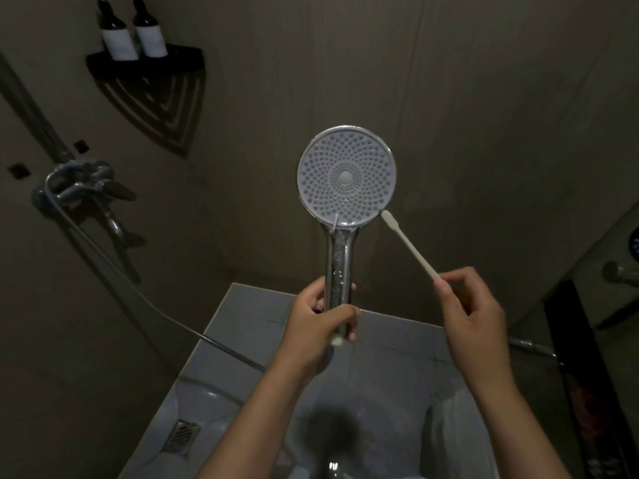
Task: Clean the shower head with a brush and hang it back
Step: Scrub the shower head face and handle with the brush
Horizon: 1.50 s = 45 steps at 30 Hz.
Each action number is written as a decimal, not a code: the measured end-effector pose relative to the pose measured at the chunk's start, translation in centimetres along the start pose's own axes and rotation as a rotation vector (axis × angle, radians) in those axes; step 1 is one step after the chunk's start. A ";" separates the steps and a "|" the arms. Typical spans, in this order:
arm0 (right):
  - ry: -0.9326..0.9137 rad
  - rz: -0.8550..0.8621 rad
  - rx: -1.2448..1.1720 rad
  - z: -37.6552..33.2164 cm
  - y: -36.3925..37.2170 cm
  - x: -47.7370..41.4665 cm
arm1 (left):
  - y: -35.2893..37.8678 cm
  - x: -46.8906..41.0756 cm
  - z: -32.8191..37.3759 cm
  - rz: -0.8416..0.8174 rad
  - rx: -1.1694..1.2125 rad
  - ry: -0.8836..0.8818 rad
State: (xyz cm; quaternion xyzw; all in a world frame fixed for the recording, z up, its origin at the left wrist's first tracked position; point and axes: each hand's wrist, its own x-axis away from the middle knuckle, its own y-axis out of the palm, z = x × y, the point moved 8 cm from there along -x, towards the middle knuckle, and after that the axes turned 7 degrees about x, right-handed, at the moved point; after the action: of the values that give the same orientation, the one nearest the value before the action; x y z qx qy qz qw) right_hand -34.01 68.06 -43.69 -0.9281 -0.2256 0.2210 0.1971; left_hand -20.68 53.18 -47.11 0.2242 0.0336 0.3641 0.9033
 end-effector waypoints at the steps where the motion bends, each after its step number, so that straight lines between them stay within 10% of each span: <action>1: 0.001 -0.003 -0.009 0.0 0.0 0.2 | -0.1 -0.1 0.0 0.007 0.008 -0.001; 45: -0.077 -0.211 -0.085 -2.7 2.5 -0.5 | -2.2 0.0 -0.9 0.025 -0.118 0.025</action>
State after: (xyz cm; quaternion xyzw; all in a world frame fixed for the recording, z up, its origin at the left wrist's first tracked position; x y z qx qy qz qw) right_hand -32.28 65.04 -42.46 -0.8976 -0.3386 0.2246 0.1710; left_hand -19.46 52.08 -48.88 0.1664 0.0207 0.3795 0.9099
